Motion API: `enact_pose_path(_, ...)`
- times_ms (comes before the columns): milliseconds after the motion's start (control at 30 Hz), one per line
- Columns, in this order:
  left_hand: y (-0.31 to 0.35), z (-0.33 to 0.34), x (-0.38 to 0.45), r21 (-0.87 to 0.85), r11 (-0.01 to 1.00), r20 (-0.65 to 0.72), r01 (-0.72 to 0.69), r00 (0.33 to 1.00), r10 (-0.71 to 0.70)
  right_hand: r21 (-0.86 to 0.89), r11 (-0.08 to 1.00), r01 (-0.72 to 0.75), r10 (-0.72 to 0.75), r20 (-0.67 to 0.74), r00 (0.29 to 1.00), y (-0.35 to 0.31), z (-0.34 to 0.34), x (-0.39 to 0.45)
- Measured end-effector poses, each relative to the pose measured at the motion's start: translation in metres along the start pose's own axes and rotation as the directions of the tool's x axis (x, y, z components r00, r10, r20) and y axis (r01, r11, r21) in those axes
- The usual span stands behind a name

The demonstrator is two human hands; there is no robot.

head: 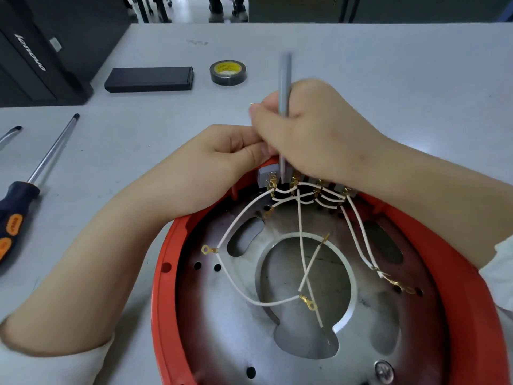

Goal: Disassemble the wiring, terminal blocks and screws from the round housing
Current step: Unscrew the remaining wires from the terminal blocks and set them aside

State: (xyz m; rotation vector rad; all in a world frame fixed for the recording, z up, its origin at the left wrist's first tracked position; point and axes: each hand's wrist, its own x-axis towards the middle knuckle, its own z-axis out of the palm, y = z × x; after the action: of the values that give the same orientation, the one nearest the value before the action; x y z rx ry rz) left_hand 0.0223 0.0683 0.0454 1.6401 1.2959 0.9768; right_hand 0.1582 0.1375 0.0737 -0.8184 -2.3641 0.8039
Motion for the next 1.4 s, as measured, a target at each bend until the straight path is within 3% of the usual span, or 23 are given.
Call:
enact_pose_path(67,0.001,-0.001,0.0,0.027,1.0,-0.014,-0.006,1.0,0.006,-0.063,0.998,-0.002,0.001,-0.017,1.0,-0.001,0.002,-0.005)
enact_pose_path(200,0.004,-0.001,-0.001,0.063,0.998,-0.02,-0.006,1.0,0.008,0.055,0.998,0.028,-0.021,-0.11,0.994,0.001,0.002,-0.008)
enact_pose_path(367,0.003,0.0,-0.001,-0.01,0.999,-0.011,0.054,0.998,-0.054,0.174,0.985,0.023,0.0,-0.131,0.991,0.002,-0.002,-0.007)
enact_pose_path(567,0.004,0.001,-0.002,-0.093,0.992,-0.03,0.086,0.996,-0.089,0.522,0.848,-0.09,0.152,-0.078,0.985,0.003,-0.018,-0.005)
enact_pose_path(733,0.01,0.002,-0.002,-0.055,0.992,-0.039,0.11,0.993,-0.112,0.481,0.871,-0.101,0.168,-0.099,0.981,0.012,-0.048,-0.025)
enact_pose_path(933,0.018,0.007,-0.018,0.056,0.984,-0.177,0.168,0.972,-0.156,0.304,0.946,-0.112,0.117,0.003,0.993,0.016,-0.057,-0.053)
enact_pose_path(1067,0.02,0.015,-0.04,0.161,0.952,-0.36,0.259,0.914,-0.187,-0.021,0.986,-0.164,0.165,0.059,0.985,0.013,-0.053,-0.062)
enact_pose_path(1233,0.028,0.026,-0.051,0.221,0.915,-0.444,0.339,0.87,-0.215,-0.54,0.83,-0.135,0.182,0.034,0.983,-0.001,-0.038,-0.065)
enact_pose_path(1400,0.035,0.022,-0.05,0.376,0.836,-0.404,0.401,0.882,-0.242,-0.594,0.803,-0.045,0.115,0.08,0.99,-0.007,-0.028,-0.062)
